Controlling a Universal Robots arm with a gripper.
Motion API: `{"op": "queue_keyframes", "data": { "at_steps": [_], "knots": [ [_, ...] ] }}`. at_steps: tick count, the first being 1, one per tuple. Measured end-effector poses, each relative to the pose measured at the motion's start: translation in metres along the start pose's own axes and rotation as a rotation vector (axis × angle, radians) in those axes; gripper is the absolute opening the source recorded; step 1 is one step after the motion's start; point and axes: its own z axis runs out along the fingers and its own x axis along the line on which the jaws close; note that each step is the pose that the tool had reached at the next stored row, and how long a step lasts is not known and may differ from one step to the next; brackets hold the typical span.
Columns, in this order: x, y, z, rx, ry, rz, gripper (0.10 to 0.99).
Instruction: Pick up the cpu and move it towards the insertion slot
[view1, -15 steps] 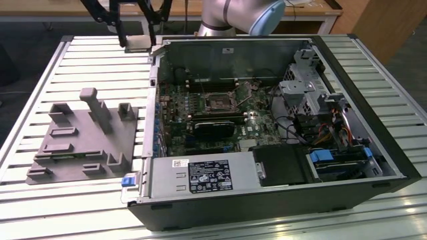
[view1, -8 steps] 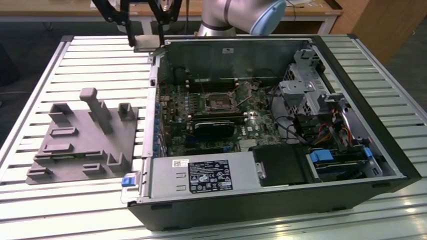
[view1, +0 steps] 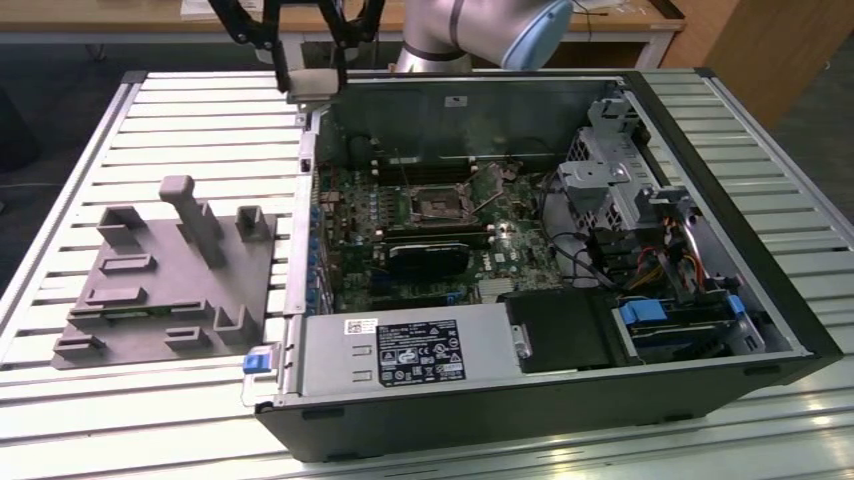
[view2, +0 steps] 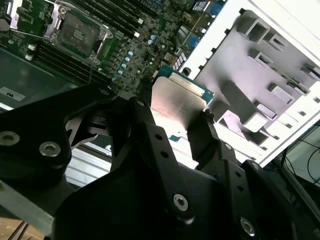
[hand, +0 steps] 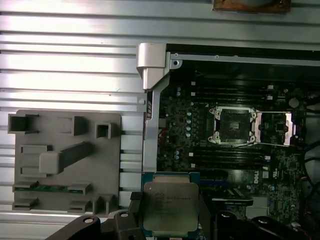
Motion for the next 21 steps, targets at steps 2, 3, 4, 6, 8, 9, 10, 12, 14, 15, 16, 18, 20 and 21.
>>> {"op": "queue_keyframes", "data": {
  "at_steps": [2,3,4,6,8,9,10,12,14,15,16,18,20,21],
  "knots": [
    [-0.0041,0.0003,0.0001,0.0,0.0,0.0,0.533],
    [-0.0061,0.0005,0.0001,0.0,0.0,0.0,0.533],
    [-0.0083,0.0007,0.0001,0.0,0.0,0.0,0.533],
    [-0.0125,0.0011,0.0002,0.0,0.0,0.0,0.533],
    [-0.0168,0.0013,0.0002,0.0,0.0,0.0,0.533],
    [-0.019,0.0015,0.0003,0.0,0.0,0.0,0.533],
    [-0.0211,0.0017,0.0003,0.0,0.0,0.0,0.533],
    [-0.0251,0.002,0.0004,0.0,0.0,0.0,0.533],
    [-0.0287,0.0025,0.0005,0.0,0.0,0.0,0.533],
    [-0.0305,0.0027,0.0005,0.0,0.0,0.0,0.533],
    [-0.0325,0.003,0.0006,0.0,0.0,0.0,0.533],
    [-0.0364,0.0036,0.0007,0.0,0.0,0.0,0.533],
    [-0.0404,0.0042,0.0008,0.0,0.0,0.0,0.533],
    [-0.0423,0.0045,0.0008,0.0,0.0,0.0,0.533]
  ]
}}
